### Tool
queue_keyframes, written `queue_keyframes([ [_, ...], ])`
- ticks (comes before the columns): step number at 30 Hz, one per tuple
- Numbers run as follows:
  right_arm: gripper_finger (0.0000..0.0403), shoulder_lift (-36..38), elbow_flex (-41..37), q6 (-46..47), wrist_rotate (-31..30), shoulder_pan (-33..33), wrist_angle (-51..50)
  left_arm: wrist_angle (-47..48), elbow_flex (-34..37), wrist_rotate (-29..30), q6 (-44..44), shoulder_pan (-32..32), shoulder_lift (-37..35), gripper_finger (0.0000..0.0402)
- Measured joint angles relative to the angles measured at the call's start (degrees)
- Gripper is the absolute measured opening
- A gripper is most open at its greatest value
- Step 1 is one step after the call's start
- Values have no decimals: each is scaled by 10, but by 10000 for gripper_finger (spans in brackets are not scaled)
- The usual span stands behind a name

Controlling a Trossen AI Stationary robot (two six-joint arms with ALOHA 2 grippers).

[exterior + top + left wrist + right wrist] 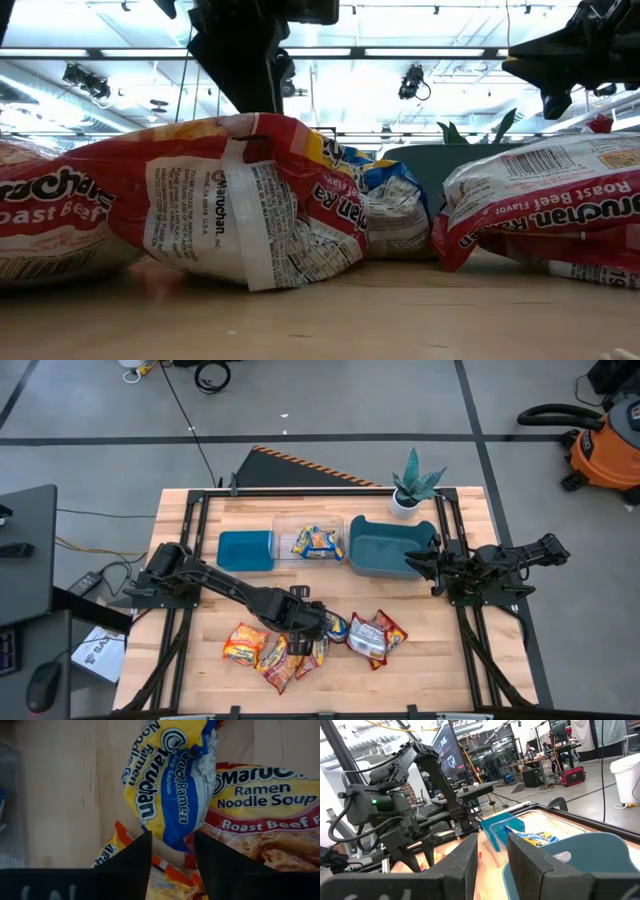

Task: Sort Maruchan noodles
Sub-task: Put the blue noodle pack into the transparent bin

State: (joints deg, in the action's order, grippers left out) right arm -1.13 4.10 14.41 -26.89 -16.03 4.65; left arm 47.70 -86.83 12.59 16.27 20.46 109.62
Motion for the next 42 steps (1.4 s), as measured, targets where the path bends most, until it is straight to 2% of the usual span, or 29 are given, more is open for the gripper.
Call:
queue_keyframes([
  [12,111,0,0,0,0,0,0,21,0,-1,15,-12,0,10],
  [15,111,0,0,0,0,0,0,46,-7,19,20,-21,-4,8],
  [19,111,0,0,0,0,0,0,121,-71,64,7,-35,-10,7],
  [28,111,0,0,0,0,0,0,234,-202,221,-24,-97,-44,6],
  [34,111,0,0,0,0,0,1,230,-212,279,-77,-158,-61,5],
  [42,111,0,0,0,0,0,0,189,-211,288,-155,-264,-63,5],
])
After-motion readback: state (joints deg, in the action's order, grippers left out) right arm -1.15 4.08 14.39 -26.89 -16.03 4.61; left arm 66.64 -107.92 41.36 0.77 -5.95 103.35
